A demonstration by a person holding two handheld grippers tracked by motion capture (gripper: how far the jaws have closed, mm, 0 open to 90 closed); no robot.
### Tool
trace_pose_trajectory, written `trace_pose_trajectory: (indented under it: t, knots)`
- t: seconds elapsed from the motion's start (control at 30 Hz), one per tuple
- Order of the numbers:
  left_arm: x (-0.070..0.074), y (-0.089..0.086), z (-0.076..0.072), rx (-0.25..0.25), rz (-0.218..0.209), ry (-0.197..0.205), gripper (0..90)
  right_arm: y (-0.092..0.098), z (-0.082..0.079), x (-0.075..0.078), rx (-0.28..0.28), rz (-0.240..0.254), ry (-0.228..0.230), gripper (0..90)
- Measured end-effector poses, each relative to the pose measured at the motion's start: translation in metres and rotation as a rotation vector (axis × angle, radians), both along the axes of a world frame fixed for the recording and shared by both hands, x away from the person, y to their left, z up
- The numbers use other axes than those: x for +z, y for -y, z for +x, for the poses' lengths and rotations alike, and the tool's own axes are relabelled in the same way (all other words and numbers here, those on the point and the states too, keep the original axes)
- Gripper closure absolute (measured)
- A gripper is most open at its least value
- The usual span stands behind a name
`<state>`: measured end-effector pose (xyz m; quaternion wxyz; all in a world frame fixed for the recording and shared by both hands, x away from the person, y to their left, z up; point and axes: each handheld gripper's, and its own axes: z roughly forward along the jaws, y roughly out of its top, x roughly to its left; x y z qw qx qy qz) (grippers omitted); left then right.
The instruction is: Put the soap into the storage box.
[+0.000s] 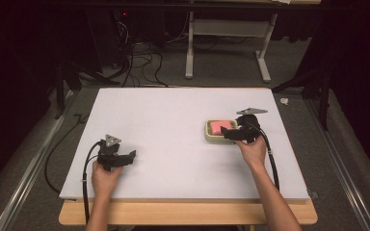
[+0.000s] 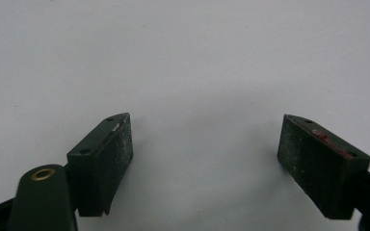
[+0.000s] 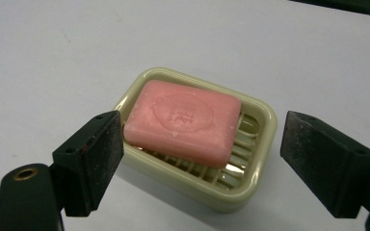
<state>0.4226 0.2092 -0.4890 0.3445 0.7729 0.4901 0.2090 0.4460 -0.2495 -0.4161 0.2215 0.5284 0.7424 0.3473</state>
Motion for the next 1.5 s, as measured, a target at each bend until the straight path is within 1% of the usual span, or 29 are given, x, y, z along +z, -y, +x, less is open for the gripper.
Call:
trace_pose_trajectory:
  t: [0.1, 0.2, 0.6, 0.87, 1.13, 1.37, 1.5]
  knots:
    - [0.0, 0.0, 0.0, 0.0, 0.0, 0.0, 20.5, 0.005, -0.005, 0.002, 0.002, 0.002, 0.0, 15.8]
    - [0.0, 0.0, 0.0, 0.0, 0.001, 0.0, 20.5, 0.009, -0.011, 0.006, 0.004, 0.014, 0.027, 16.9]
    - [0.0, 0.0, 0.0, 0.0, 0.001, 0.0, 20.5, 0.022, -0.028, 0.01, 0.0, 0.035, 0.057, 17.8]
    - [0.0, 0.0, 0.0, 0.0, 0.0, 0.001, 20.5, 0.029, -0.038, 0.008, 0.006, 0.044, 0.06, 19.1]
    - [0.0, 0.0, 0.0, 0.0, 0.0, 0.001, 20.5, 0.037, -0.049, 0.006, -0.006, 0.048, 0.066, 20.3]
    - [0.0, 0.0, 0.0, 0.0, 0.0, 0.001, 20.5, 0.039, -0.056, 0.002, -0.006, 0.048, 0.075, 21.0]
    - [0.0, 0.0, 0.0, 0.0, 0.001, 0.0, 20.5, 0.039, -0.058, -0.001, -0.01, 0.05, 0.071, 21.3]
